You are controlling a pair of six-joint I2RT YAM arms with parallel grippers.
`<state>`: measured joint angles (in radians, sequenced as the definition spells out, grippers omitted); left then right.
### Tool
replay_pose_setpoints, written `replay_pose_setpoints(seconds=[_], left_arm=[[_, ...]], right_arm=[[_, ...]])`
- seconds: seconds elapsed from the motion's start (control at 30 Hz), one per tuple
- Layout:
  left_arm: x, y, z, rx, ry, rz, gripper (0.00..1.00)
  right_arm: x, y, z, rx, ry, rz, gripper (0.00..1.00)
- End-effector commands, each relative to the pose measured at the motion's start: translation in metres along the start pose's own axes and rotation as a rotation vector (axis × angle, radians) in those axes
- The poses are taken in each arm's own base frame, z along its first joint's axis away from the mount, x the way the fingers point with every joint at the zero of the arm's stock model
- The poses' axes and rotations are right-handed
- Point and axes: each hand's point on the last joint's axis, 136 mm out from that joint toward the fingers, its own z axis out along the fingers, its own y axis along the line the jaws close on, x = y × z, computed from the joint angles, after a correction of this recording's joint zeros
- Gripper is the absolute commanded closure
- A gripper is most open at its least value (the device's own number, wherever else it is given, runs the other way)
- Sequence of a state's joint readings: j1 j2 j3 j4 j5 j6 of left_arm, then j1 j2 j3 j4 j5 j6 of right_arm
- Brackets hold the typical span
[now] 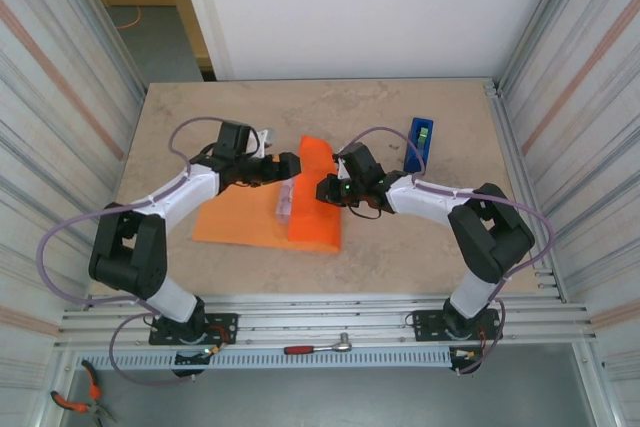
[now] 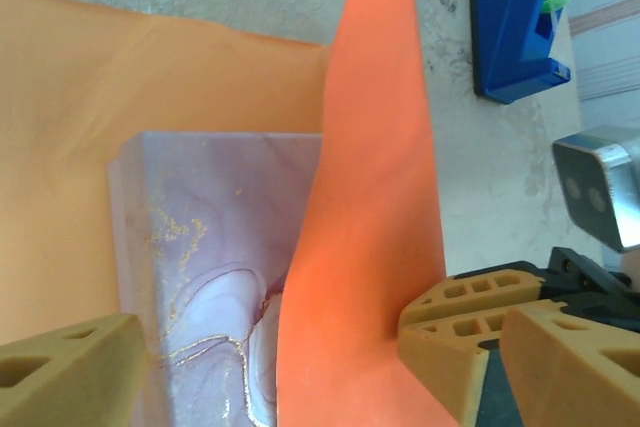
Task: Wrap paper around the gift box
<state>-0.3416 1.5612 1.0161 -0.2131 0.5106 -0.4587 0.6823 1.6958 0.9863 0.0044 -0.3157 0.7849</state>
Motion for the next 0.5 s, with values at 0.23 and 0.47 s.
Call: replay_pose_setpoints(seconds=[0.23,0.47], left_arm=[[0.027,0.013,0.024,-0.043,0.082,0.017,0.01],[0.048,0.026,0.038,-0.097,0.121,0.005,0.06]], right_arm=[[0.011,-0.005,0.01,0.013,0.044,0.025,0.84],[0.009,-0.001,0.007,0.002,0.04,0.021,0.85]])
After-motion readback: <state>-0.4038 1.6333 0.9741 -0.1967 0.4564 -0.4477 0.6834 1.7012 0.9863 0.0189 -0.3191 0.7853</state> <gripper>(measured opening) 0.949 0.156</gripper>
